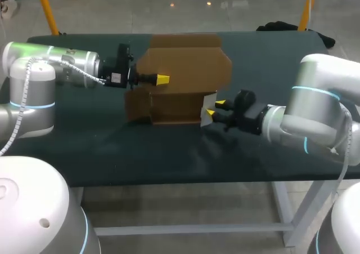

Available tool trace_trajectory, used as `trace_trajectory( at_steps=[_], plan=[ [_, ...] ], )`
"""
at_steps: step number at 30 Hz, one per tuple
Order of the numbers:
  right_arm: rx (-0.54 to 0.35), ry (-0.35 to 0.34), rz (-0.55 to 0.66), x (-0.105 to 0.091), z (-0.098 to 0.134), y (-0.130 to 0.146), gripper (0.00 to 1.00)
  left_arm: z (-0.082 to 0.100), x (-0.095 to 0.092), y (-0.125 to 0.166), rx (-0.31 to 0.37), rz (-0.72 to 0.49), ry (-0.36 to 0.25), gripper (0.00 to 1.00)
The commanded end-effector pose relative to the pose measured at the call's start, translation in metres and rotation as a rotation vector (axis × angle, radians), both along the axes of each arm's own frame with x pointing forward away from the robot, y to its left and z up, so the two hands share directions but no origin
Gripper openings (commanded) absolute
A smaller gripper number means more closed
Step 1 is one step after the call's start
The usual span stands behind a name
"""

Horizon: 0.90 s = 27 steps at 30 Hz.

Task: Assemble the packaging by folding the flat box into shape, placing the metal phone stand inside, and closing the box properly

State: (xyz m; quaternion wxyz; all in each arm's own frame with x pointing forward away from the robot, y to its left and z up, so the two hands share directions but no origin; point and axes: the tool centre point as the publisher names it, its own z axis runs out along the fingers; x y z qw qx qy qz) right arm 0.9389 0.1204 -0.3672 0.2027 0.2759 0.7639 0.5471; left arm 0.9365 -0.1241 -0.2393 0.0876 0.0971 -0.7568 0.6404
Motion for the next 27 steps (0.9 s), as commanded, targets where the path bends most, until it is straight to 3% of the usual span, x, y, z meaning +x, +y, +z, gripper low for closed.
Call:
trace_trajectory(
  at_steps=[1, 27],
  plan=[
    [-0.010, -0.033, -0.131, 0.002, -0.003, 0.007, 0.48, -0.003, 0.000, -0.002, 0.000, -0.003, 0.001, 0.00],
    [0.001, 0.010, -0.448, 0.015, -0.006, 0.016, 0.47, -0.003, 0.000, -0.002, 0.000, -0.003, 0.001, 0.00]
  ],
)
